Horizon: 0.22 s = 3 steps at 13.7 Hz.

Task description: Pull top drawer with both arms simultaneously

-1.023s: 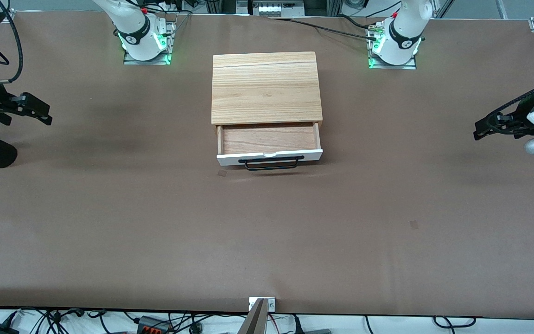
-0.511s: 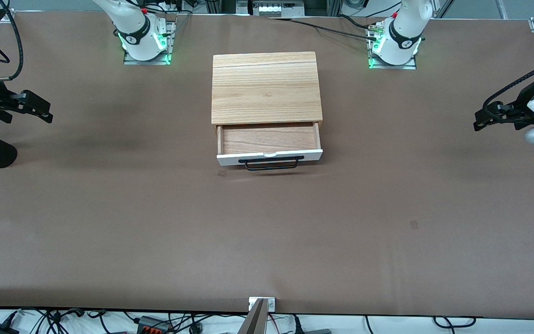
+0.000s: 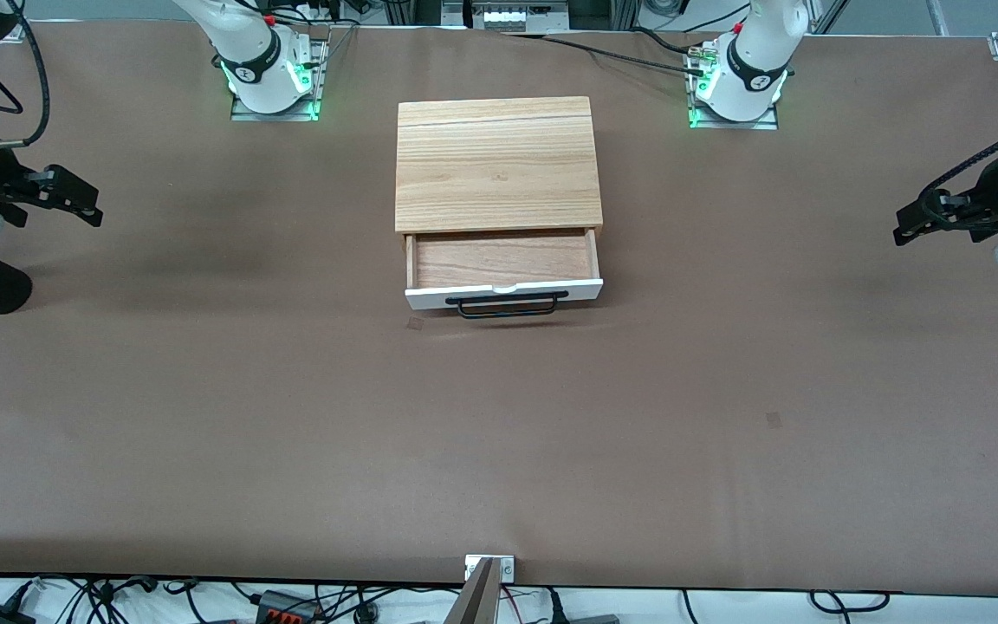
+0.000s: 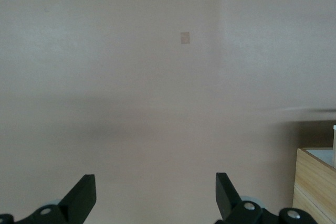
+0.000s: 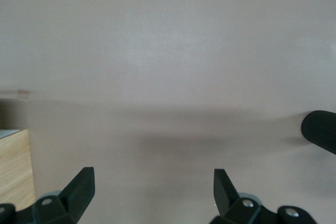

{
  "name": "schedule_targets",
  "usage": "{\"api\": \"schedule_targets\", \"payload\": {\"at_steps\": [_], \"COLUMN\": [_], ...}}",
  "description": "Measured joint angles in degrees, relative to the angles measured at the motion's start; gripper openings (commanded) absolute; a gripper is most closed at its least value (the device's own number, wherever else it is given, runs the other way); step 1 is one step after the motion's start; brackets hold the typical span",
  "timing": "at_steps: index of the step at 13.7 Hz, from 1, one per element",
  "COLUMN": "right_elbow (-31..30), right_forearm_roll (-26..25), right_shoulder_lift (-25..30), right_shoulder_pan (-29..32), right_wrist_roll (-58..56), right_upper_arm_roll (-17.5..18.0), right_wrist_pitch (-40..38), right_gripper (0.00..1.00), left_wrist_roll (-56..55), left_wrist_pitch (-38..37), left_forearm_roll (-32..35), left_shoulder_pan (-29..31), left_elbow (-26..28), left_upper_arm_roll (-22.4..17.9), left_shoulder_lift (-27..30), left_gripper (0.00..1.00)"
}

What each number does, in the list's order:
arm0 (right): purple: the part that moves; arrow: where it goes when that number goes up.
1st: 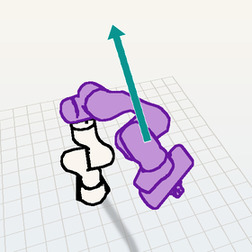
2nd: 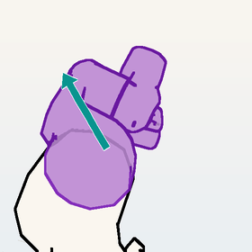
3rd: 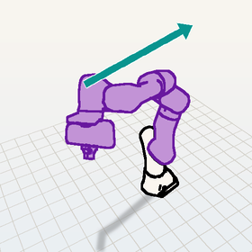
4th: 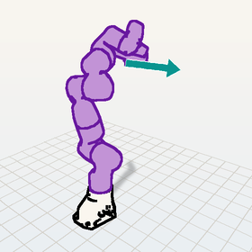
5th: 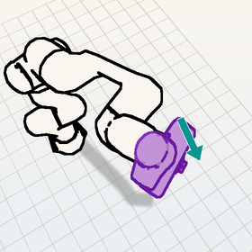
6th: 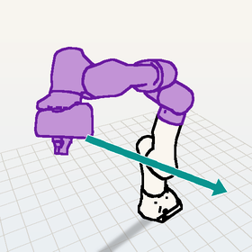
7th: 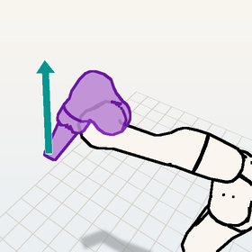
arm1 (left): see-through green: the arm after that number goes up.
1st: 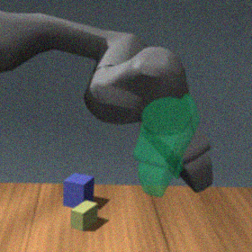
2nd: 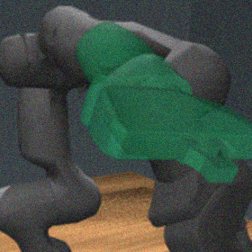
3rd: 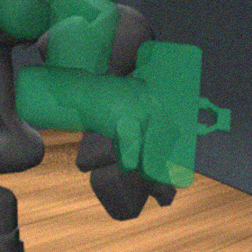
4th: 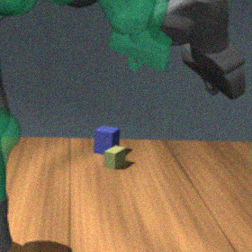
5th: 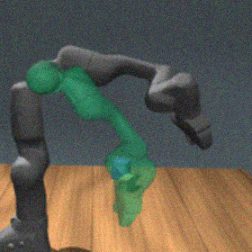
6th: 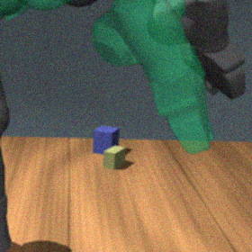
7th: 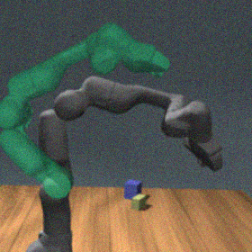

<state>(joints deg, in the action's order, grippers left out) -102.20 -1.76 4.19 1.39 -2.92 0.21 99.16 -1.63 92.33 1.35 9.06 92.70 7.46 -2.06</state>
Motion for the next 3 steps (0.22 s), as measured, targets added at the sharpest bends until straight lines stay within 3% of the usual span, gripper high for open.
{"api": "schedule_targets", "payload": {"at_steps": [3], "right_elbow": [-1.4], "right_forearm_roll": [0.0], "right_shoulder_lift": [1.2], "right_shoulder_pan": [0.0], "right_wrist_roll": [0.0], "right_upper_arm_roll": [0.0], "right_wrist_pitch": [0.6], "right_gripper": [1.0], "left_wrist_roll": [0.0], "left_wrist_pitch": [0.0], "left_forearm_roll": [0.0], "left_shoulder_pan": [0.0], "left_elbow": [0.0], "left_upper_arm_roll": [0.0], "left_shoulder_lift": [0.0], "left_gripper": [1.0]}}
